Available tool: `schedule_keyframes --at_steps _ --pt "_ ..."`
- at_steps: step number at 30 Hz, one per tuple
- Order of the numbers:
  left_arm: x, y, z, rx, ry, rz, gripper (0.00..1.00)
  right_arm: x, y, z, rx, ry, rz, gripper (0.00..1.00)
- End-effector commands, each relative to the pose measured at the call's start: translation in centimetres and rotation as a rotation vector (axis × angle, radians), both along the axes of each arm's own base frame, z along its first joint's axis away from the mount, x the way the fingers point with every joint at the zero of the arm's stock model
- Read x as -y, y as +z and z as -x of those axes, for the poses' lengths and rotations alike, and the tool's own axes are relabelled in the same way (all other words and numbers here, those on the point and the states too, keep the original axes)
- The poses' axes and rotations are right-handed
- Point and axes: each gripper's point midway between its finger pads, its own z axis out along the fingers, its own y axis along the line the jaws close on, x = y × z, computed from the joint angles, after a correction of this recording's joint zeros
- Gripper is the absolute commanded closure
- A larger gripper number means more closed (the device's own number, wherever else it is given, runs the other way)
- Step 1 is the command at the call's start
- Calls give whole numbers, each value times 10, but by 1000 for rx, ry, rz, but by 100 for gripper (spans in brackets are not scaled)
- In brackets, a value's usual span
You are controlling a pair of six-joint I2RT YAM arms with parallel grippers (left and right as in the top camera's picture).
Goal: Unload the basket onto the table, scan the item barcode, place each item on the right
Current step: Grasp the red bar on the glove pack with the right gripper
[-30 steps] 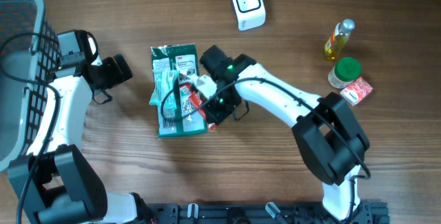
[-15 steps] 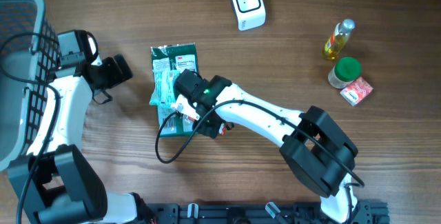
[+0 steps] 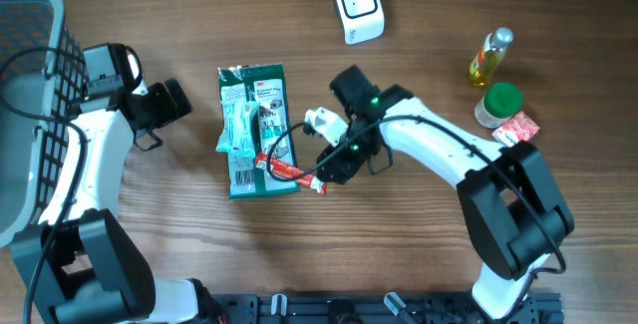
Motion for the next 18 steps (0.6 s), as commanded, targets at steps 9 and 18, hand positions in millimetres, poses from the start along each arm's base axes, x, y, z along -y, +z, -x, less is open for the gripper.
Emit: schedule_keyframes --at_steps 9,18 --pt "0 -1 0 -3 -11 3 0 -12 -36 10 73 -24 121 64" --pt "0 -2 0 -3 -11 3 0 -12 -50 4 123 -43 147 69"
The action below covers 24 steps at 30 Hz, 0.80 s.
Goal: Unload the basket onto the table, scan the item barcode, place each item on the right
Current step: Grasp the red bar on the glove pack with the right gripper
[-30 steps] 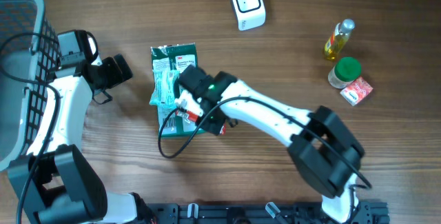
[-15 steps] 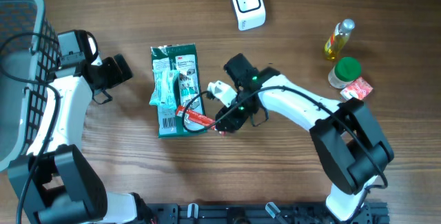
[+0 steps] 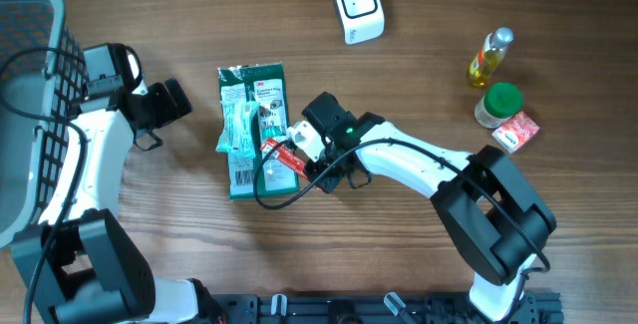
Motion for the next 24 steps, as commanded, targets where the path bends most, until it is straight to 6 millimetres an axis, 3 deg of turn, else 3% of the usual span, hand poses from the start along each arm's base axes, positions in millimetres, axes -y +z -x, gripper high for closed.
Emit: schedule_keyframes --at_steps 1,4,9,12,18,21,24 --pt "0 -2 0 -3 -11 3 0 13 -19 3 -11 -9 63 68" --pt "0 -2 0 -3 -11 3 0 11 -10 -6 -4 -25 54 70" --pt "0 -1 0 -3 -11 3 0 15 18 -15 -38 -57 15 64" --pt "0 -1 0 -3 -11 3 0 22 17 -8 -85 -64 26 59" --pt "0 -1 0 -3 -11 3 0 28 2 0 -94 -66 33 61" --pt "0 -1 0 -3 -11 3 0 28 -7 -1 -72 -67 20 72" --pt "0 -1 0 -3 -11 3 0 31 -18 3 -63 -65 13 96"
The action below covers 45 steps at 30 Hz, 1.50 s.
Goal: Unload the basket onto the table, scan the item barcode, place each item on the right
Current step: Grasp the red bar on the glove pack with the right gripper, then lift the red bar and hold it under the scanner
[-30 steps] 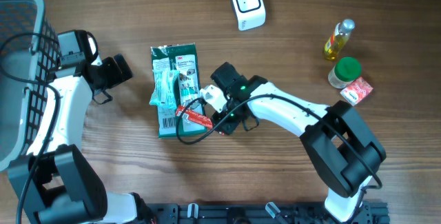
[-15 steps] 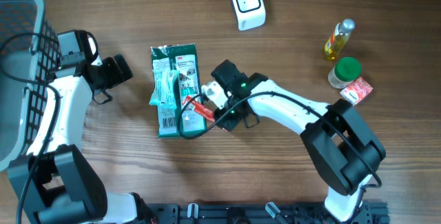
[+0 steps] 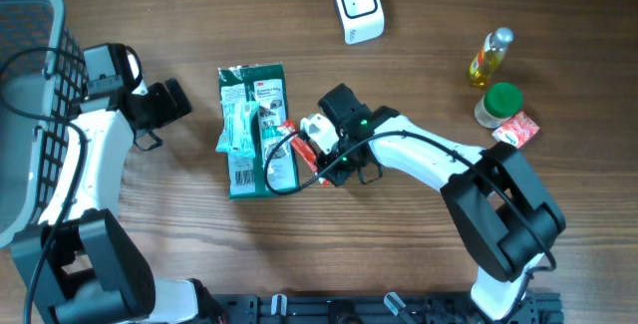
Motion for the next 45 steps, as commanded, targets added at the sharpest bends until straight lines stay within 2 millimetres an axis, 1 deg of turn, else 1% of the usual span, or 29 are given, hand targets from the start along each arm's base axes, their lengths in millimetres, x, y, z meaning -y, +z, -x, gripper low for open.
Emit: schedule_keyframes --at_steps 1,3,4,5,8,10,11,13,14,16,17,18,19,20,21,22,24,25,27,29,30,32,34,36,37,38,41,44,45 --pt "0 -1 0 -3 -11 3 0 12 -18 14 -31 3 37 96" --pt "0 -2 0 -3 -11 3 0 8 -12 9 -24 1 27 96" --pt "0 -2 0 -3 -11 3 0 4 -5 4 -15 0 20 96" --pt "0 -2 0 -3 -11 3 0 0 8 -4 2 16 13 96" --pt "0 -2 0 -3 -11 3 0 -9 60 -15 83 107 -10 96" --pt "0 -2 0 -3 -11 3 0 -18 113 -9 223 225 -78 96" --pt "0 -1 0 -3 -11 3 0 -17 126 -5 260 270 -89 96" --pt "0 -1 0 -3 -11 3 0 -14 140 2 315 351 -95 96" --pt "0 -1 0 -3 -11 3 0 -12 142 4 328 389 -91 96" --pt "0 -1 0 -3 -11 3 0 -4 138 -4 359 370 -26 96" --pt "0 -2 0 -3 -11 3 0 4 136 -16 404 344 41 96" --pt "0 -2 0 -3 -11 3 0 17 137 -34 474 305 130 96" --pt "0 -2 0 -3 -11 3 0 32 146 -58 587 243 241 96" --pt "0 -1 0 -3 -11 3 0 44 155 -78 682 198 336 96" --pt "0 -2 0 -3 -11 3 0 54 163 -92 761 221 425 95" --pt "0 -2 0 -3 -11 3 0 64 174 -105 850 292 540 96" --pt "0 -1 0 -3 -11 3 0 78 200 -130 990 347 719 96" --pt "0 -2 0 -3 -11 3 0 83 210 -141 1041 370 779 96" --pt "0 -1 0 -3 -11 3 0 87 232 -168 1148 330 800 96" --pt "0 -2 0 -3 -11 3 0 98 241 -191 1207 304 855 96" --pt "0 -2 0 -3 -11 3 0 108 240 -203 1216 294 918 96" --pt "0 -1 0 -3 -11 3 0 119 233 -222 1225 308 1031 96" --pt "0 -1 0 -3 -11 3 0 128 218 -243 1224 321 1172 96" --pt "0 -1 0 -3 -11 3 0 137 202 -261 1233 275 1277 96" --pt "0 -2 0 -3 -11 3 0 143 190 -270 1234 256 1327 96" --pt "0 -1 0 -3 -11 3 0 147 171 -276 1212 271 1362 96" --pt "0 -1 0 -3 -11 3 0 148 113 -279 1109 427 1415 96" --pt "0 -2 0 -3 -11 3 0 152 79 -279 1060 478 1420 96" --pt "0 -2 0 -3 -11 3 0 154 73 -279 1047 489 1423 96"
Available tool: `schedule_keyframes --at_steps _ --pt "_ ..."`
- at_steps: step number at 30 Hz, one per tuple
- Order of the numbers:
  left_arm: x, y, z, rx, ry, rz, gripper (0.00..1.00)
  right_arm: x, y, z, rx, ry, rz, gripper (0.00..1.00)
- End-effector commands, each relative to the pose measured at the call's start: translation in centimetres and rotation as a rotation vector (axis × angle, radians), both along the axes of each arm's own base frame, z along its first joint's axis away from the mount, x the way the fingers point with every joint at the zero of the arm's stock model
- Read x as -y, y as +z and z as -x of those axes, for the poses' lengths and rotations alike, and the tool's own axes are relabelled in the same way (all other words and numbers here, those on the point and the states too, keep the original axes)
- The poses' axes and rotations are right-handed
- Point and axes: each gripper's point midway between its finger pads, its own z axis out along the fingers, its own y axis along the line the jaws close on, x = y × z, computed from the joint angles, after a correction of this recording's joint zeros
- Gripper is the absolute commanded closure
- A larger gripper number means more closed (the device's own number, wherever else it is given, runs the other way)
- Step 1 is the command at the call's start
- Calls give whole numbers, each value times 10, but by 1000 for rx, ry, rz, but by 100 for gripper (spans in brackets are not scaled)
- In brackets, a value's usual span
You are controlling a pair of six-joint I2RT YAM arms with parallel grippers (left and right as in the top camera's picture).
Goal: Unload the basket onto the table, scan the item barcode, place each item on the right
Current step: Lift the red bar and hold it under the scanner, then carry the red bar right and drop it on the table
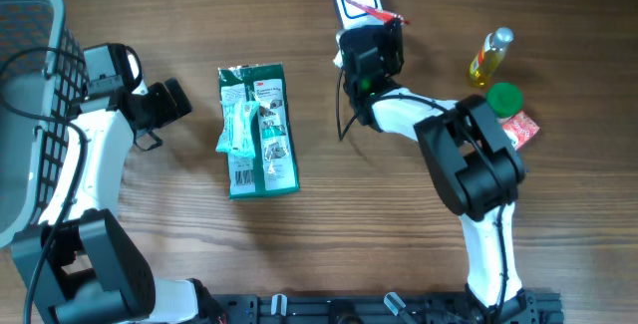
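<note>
A thin red packet (368, 9) is held across the face of the white barcode scanner at the back of the table. My right gripper (376, 23) is shut on the packet, just in front of the scanner, with the arm folded back toward it. My left gripper (175, 101) hovers left of the green package (257, 130), apart from it; its jaws are too dark to read.
A grey basket (28, 115) fills the left edge. An oil bottle (490, 57), a green-lidded jar (499, 102) and a small red box (517, 130) stand at the right. The green package lies flat left of centre.
My right gripper, which held the red packet at the right edge of the green package, is now at the back of the table with the packet over the scanner. The left arm is unchanged.
The red packet first lay on the green package's lower right corner with my right gripper beside it. Then the gripper was down on the packet, then held it beside the package. Now the packet is over the scanner.
</note>
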Motion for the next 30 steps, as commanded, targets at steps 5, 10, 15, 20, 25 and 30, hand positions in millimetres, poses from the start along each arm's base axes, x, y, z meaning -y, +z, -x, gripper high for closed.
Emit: schedule_keyframes --at_steps 5,10,15,20,25,30 --pt "0 -2 0 -3 -11 3 0 13 -18 -4 -36 -27 79 96" --pt "0 -2 0 -3 -11 3 0 11 20 -13 141 -33 20 96" --pt "0 -1 0 -3 -11 3 0 17 -18 -3 -52 -36 115 96" --pt "0 -2 0 -3 -11 3 0 24 -8 4 -45 -94 125 96" --pt "0 -2 0 -3 -11 3 0 -21 89 14 151 4 -107 96" --pt "0 -2 0 -3 -11 3 0 -50 128 73 119 9 -456 96"
